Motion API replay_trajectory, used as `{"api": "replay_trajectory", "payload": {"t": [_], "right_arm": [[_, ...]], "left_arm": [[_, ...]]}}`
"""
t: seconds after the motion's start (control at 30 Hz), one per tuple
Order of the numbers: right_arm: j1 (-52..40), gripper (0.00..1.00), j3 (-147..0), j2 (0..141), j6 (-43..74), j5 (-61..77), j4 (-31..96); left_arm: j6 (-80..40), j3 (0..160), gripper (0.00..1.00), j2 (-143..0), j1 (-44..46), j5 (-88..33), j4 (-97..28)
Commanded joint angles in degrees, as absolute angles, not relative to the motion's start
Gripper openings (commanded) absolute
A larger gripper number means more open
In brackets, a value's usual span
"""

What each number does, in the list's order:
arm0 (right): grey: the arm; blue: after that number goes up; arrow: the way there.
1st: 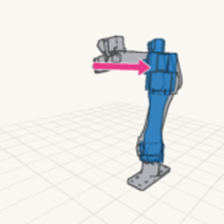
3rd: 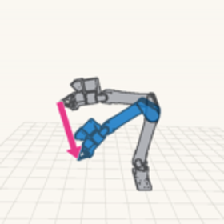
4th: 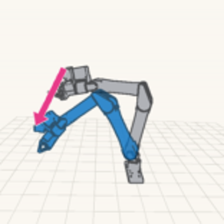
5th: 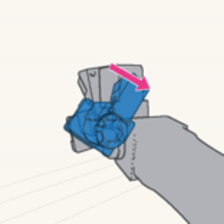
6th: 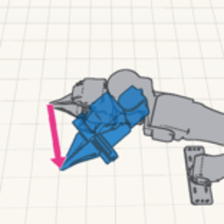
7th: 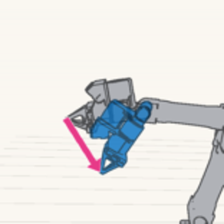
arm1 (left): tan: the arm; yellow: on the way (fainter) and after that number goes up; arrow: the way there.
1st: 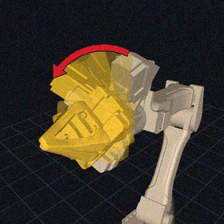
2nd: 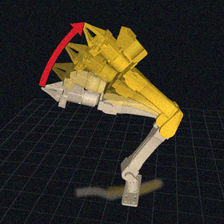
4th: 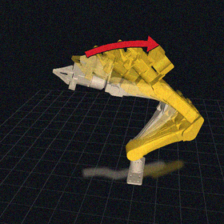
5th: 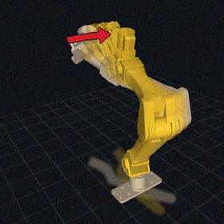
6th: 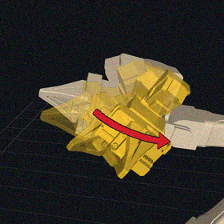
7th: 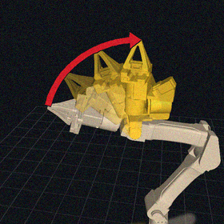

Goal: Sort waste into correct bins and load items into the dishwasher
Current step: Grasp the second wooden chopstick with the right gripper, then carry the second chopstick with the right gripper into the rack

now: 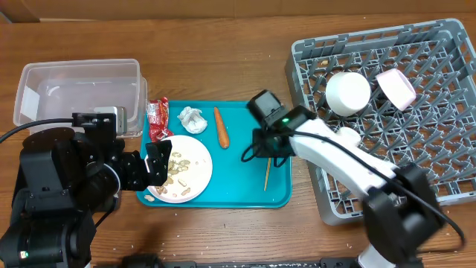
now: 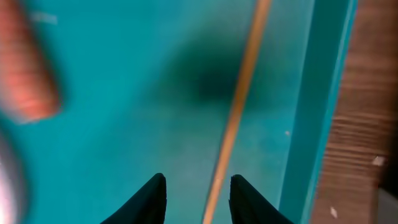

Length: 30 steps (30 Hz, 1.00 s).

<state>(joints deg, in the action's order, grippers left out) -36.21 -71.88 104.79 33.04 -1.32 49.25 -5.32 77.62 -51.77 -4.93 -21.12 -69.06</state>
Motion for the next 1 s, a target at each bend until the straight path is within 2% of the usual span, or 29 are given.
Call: {"api": "replay_trajectory", "payload": {"t": [0.0,0.1,0.2,0.23,0.4,0.57,0.6,0.7,0.97], "right_arm": [[-35.4,0.34,-71.6,108.4,38.0,-3.4,47.9],[-35.3,0.27,-71.6,110.6,39.3,-3.2,48.1],[-35.3,0.13,-71.6,111.8,39.3,-1.8,48.0],[-35.3,0.04,-71.6,111.9,39.2,-1.1,48.1],[-35.4,0.04,-74.2,109.5,34.3,-1.1,51.8],[-34.8,0.04,-84.7,98.8,21.1,-4.4,56.3],[-33.6,0.04,-87.5,95.2,20.1,-11.4,56.0],[-30.2,0.04,-89.1,91.4,14.9,-17.6,53.9],[-18.9,0.04,-86.0,95.1,-0.4,-17.5,52.5]], "left_arm": [[-3.8,78.6,1.00,-51.7,-5.2,-20.8,-69.0],[-3.8,78.6,1.00,-51.7,-5.2,-20.8,-69.0],[-3.8,78.6,1.00,-51.7,-5.2,-20.8,-69.0],[-3.8,78.6,1.00,-51.7,-5.2,-20.8,-69.0],[-3.8,78.6,1.00,-51.7,-5.2,-20.8,-69.0],[-3.8,78.6,1.00,-51.7,-5.2,-20.8,-69.0],[-3.8,78.6,1.00,-51.7,-5.2,-20.8,-69.0],[-3.8,78.6,1.00,-51.7,-5.2,-20.8,-69.0],[-3.8,78.6,1.00,-51.7,-5.2,-20.8,-69.0]]}}
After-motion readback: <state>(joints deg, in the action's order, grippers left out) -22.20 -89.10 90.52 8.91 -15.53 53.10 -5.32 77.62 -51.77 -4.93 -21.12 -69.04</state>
